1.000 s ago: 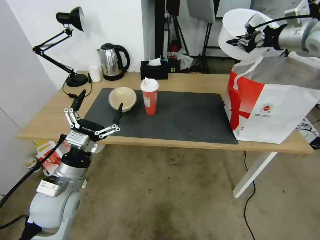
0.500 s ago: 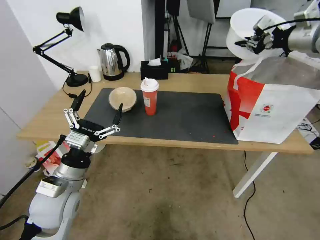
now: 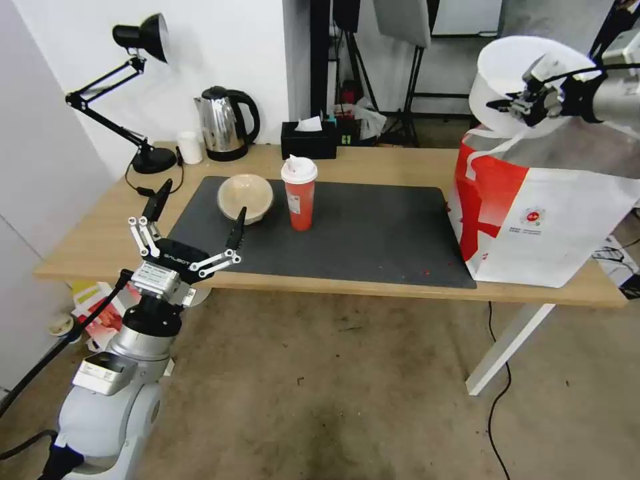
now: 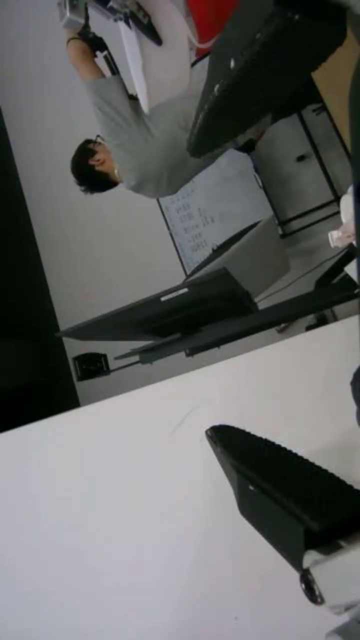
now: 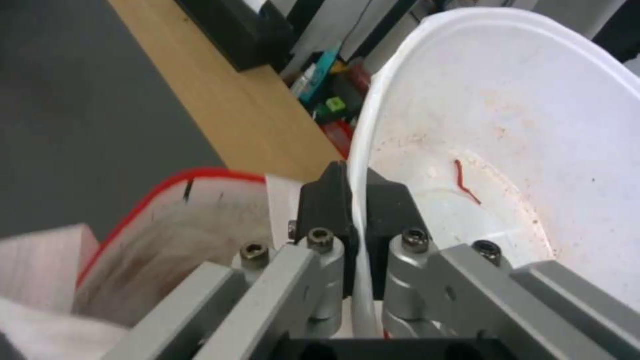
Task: Pick up the trash from the table and place it into the takeout bag.
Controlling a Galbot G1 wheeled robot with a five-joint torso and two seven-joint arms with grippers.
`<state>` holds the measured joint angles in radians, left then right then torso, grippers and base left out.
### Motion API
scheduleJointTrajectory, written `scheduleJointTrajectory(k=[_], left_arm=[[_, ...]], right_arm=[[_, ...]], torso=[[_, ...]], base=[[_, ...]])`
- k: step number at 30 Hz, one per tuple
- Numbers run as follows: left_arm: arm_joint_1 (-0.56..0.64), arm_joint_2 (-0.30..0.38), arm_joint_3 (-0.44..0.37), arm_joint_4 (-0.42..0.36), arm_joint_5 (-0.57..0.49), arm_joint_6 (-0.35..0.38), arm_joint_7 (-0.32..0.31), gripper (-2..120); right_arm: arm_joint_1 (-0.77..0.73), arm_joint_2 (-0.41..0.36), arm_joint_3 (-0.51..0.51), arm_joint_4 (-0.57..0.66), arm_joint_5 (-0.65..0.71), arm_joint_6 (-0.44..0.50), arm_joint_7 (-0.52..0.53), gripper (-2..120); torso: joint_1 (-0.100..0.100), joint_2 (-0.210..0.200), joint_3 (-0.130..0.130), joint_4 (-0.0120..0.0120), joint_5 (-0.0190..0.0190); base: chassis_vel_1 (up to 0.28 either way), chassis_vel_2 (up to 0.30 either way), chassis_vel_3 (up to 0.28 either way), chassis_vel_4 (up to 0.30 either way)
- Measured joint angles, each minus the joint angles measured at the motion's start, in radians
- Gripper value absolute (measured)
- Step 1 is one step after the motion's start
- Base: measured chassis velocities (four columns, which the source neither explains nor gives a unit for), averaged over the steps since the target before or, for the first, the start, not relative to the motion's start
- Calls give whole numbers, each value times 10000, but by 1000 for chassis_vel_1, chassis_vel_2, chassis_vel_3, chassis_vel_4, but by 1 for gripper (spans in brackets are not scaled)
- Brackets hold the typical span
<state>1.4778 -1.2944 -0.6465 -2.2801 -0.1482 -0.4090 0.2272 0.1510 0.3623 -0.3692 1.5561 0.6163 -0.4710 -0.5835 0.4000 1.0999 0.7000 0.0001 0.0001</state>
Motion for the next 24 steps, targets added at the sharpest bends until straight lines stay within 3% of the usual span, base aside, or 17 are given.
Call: scheduleJointTrajectory(k=[13,24], left_arm=[[-44,11,92,37,33,-4,25,100],[-48,0,109,52,41,-19,145,100]], right_arm=[[-1215,-542,1011,-92,-278,248,-258,0],[-1478,-695,1202,-61,-289,319,-292,0]], torso=[[0,1,0,-2,0],[0,1,0,0,-1]], base=[[0,0,0,0],[0,0,0,0]])
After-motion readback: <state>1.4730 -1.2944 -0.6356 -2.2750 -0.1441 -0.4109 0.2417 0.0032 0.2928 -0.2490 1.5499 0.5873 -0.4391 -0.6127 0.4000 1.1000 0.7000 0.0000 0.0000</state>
